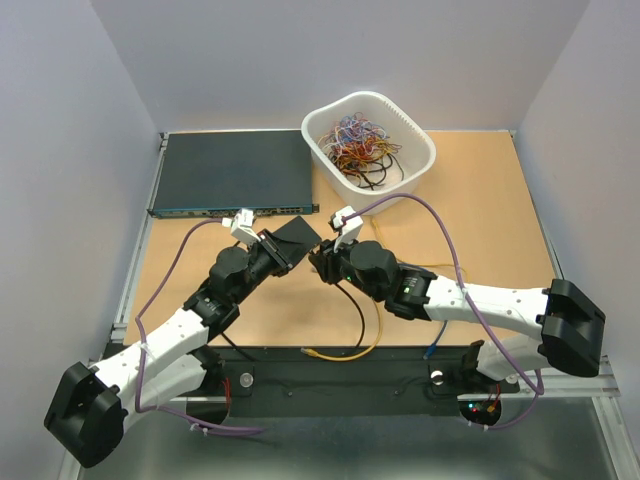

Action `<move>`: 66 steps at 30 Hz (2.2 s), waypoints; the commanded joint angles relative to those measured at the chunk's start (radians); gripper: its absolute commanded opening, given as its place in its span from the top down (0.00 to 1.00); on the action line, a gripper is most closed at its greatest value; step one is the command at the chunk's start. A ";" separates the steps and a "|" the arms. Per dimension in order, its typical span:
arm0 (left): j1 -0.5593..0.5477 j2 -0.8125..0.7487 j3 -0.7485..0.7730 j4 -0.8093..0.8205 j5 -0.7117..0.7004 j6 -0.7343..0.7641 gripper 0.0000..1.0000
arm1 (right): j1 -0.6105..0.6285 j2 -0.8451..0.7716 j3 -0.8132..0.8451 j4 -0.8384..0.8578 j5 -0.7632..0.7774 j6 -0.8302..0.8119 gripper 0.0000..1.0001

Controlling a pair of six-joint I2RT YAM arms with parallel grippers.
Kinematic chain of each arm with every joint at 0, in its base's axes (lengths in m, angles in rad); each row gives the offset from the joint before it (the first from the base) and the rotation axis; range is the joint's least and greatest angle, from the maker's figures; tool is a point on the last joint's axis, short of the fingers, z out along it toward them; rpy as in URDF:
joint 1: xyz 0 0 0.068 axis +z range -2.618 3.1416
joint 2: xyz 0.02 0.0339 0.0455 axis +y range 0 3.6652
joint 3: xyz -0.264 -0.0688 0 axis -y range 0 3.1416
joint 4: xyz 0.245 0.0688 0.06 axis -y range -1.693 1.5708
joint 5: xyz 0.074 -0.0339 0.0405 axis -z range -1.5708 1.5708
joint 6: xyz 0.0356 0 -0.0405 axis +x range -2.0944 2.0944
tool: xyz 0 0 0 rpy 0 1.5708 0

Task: Insert the plug into the switch port

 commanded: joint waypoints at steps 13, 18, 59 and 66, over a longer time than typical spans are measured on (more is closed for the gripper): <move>0.002 -0.027 -0.004 0.048 0.002 0.021 1.00 | 0.008 0.002 0.012 0.049 0.007 -0.003 0.77; 0.000 -0.038 -0.008 0.048 0.002 0.024 1.00 | 0.008 0.011 0.012 0.050 -0.001 -0.006 0.91; 0.466 0.435 0.165 -0.019 0.033 0.260 0.37 | 0.008 0.212 -0.021 -0.023 -0.037 0.085 1.00; 0.509 0.582 0.220 0.028 0.057 0.303 0.38 | 0.008 0.301 0.036 -0.045 -0.042 0.089 1.00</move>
